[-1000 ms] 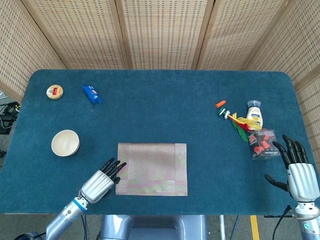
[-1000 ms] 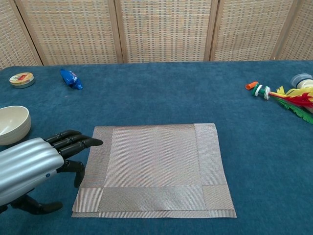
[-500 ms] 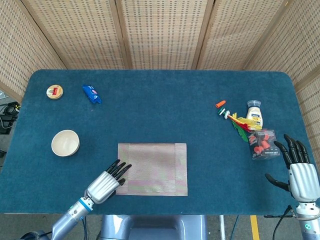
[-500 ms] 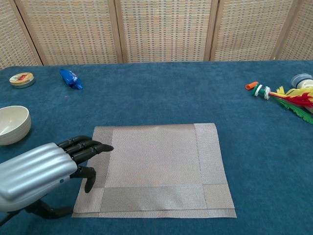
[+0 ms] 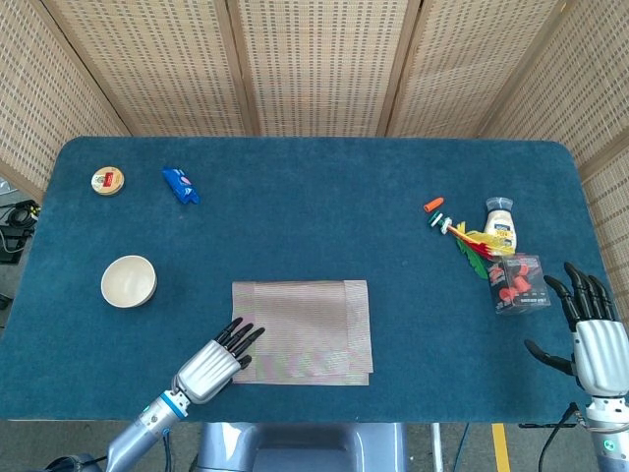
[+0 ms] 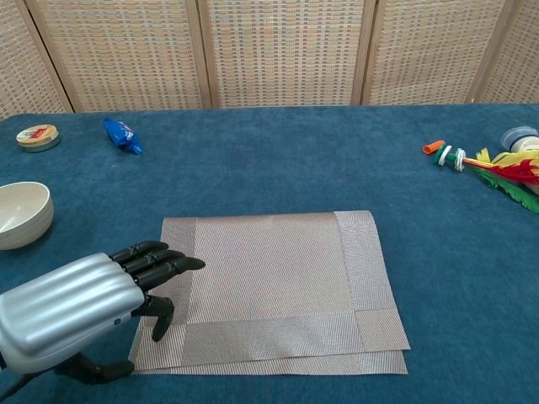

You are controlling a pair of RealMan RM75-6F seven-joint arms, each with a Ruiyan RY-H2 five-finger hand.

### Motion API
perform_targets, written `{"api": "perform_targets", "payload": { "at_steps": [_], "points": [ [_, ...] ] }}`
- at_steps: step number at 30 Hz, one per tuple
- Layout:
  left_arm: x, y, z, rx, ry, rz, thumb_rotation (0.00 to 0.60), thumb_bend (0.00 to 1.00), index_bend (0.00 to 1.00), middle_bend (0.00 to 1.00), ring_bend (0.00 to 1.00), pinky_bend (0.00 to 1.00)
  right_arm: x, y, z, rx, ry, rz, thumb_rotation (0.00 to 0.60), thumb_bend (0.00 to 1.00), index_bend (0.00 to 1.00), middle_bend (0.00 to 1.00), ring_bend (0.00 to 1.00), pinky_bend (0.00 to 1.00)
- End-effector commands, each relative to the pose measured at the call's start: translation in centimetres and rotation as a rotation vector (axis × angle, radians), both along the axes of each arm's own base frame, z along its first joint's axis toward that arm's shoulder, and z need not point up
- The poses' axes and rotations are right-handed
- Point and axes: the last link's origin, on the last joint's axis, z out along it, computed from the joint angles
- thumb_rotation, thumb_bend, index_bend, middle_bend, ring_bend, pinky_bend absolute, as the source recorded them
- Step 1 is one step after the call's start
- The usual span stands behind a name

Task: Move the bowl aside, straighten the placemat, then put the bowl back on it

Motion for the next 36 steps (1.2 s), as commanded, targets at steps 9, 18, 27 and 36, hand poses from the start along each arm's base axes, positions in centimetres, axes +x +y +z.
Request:
{"api": "perform_targets", "payload": {
  "at_steps": [9,18,27,36],
  "points": [
    [0.1,-0.3,0.2,0.003,0.002,-0.016,0.600,0.23,0.49,0.00,0.00,0.00,0.1,0.1,-0.1,0.005,0.001,0.004,0.600,0.15,0.17,0.00,0.00,0.11],
    [0.6,0.1,-0.5,0.006,-0.020,-0.007,0.600,0.30,0.51,0.00,0.00,0.00,0.1,0.0,-0.1,0.007,-0.004,0.005,0.600,0.15,0.17,0.00,0.00,0.11],
    [1.0,0.1,-1.0,0.008,-0.013,-0.013,0.600,0.36,0.52,0.00,0.00,0.00,0.1,0.1,-0.1,0.006,-0.008,0.005,0.600,0.15,0.17,0.00,0.00,0.11],
    [0.9,0.2,-1.2,0.010,-0.003,-0.008,0.600,0.47,0.54,0.00,0.00,0.00,0.1,0.1,0.0,0.011,-0.014,0.006,0.600,0.15,0.17,0.00,0.00,0.11]
  ]
}}
